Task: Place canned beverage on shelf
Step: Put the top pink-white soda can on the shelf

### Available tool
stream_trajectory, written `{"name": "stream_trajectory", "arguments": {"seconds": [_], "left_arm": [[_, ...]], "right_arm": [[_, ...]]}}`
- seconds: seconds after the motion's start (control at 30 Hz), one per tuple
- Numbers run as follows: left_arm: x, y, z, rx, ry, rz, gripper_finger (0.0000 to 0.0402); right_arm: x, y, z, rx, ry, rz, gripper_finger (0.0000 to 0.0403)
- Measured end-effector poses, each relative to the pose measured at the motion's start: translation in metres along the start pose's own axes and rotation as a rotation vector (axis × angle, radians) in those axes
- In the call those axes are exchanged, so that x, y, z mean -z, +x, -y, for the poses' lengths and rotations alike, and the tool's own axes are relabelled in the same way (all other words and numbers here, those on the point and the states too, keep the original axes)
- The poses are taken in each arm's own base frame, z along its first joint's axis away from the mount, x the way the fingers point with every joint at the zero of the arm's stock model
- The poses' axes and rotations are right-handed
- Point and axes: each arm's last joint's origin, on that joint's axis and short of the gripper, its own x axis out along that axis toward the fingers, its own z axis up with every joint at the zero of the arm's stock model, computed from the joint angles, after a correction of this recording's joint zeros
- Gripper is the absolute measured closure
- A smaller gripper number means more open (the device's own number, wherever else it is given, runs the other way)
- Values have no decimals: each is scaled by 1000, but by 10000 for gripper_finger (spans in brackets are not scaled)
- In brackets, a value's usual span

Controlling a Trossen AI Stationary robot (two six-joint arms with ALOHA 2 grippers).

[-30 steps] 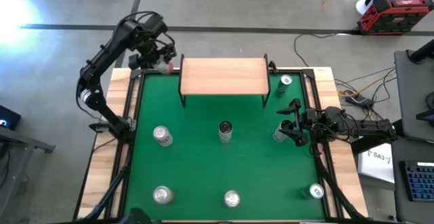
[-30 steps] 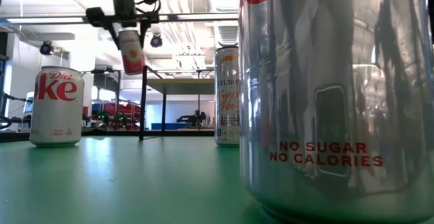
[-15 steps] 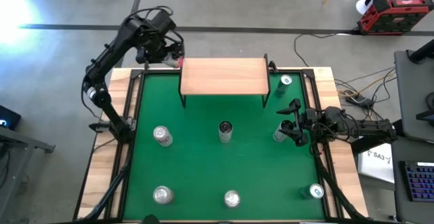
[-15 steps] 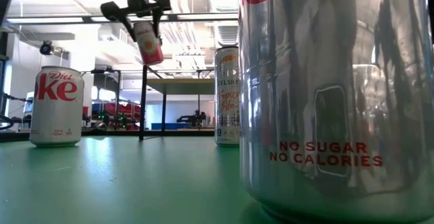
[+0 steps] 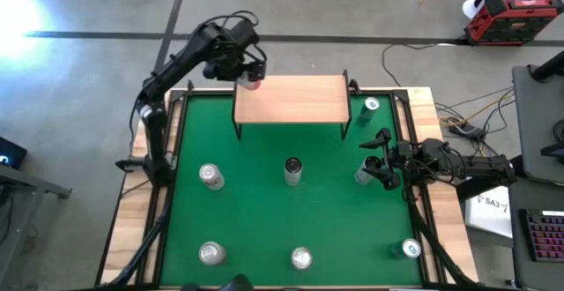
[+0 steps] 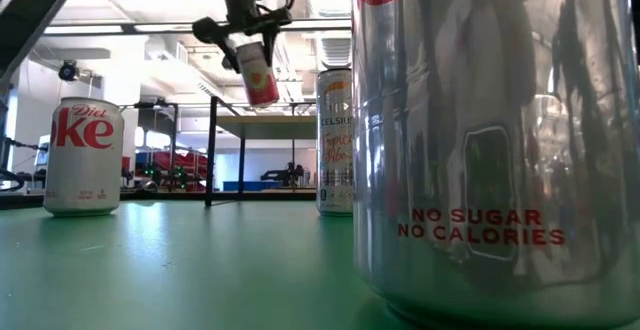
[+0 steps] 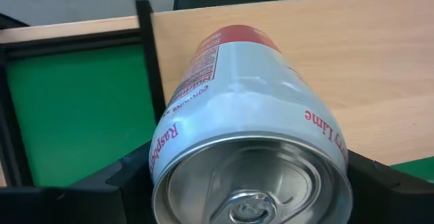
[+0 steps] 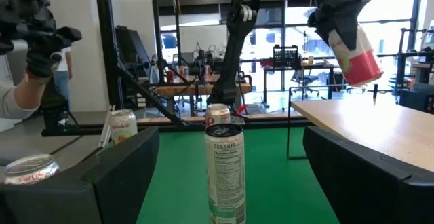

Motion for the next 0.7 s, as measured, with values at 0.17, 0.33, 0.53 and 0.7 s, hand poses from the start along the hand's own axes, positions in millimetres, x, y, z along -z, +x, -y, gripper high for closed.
{"name": "stream_trajectory", "arguments": {"seconds": [0.17, 0.33, 0.53, 0.7], "left_arm": [[-2, 15, 5, -16, 53, -38, 110], [-3, 18, 6, -17, 129, -46, 109], [-3, 19, 7, -17, 206, -51, 109], [-1, 25, 7, -29, 228, -68, 108]], "right_arm": [[0, 0, 0, 0, 0, -1, 46], [0, 0, 0, 0, 0, 0, 46], [0, 0, 0, 0, 0, -1, 46], [0, 0, 0, 0, 0, -1, 46]]}}
